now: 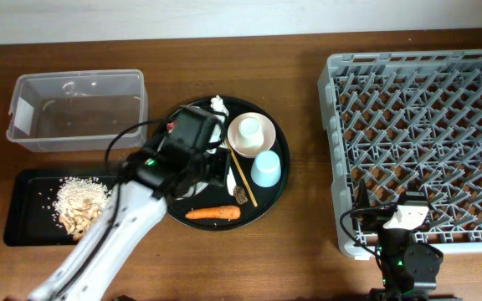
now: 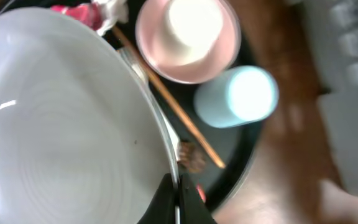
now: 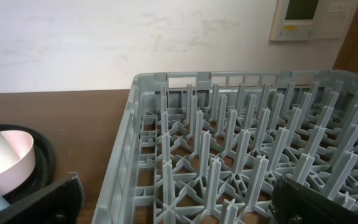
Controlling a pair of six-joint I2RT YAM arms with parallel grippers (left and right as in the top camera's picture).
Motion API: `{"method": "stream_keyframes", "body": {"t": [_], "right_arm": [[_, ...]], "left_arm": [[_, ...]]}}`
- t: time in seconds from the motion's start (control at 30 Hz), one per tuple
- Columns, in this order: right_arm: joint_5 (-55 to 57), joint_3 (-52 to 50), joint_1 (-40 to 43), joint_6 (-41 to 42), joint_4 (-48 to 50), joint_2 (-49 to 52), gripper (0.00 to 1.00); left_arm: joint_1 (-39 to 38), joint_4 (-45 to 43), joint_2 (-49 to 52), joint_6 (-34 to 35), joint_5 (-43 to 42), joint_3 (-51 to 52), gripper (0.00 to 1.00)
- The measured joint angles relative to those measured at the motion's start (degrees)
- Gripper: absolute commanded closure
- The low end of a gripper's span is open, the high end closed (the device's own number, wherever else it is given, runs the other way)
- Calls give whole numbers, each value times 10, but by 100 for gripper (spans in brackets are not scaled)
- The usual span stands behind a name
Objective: Sort waste into correct bins and load items into the dishwasher rack
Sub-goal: 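Carry the empty bowl back to the round tray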
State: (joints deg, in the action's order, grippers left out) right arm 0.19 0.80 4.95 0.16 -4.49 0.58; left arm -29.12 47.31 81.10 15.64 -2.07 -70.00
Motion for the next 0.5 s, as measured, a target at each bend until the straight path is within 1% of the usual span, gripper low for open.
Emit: {"method": "stream_keyframes", "body": {"t": [0.07, 0.2, 0.3, 0.5], "right_arm": [[0, 0, 0, -1, 0, 0, 1], [0, 0, 0, 0, 0, 0, 1], [0, 0, 0, 0, 0, 0, 1], [0, 0, 0, 0, 0, 0, 1]], "left_arm": [[-1, -12, 37, 7, 29, 0, 100], [-1, -35, 88, 10, 51, 0, 100], [-1, -46, 129, 11, 56, 0, 100], [-1, -61, 163, 12, 58, 0, 99]]}}
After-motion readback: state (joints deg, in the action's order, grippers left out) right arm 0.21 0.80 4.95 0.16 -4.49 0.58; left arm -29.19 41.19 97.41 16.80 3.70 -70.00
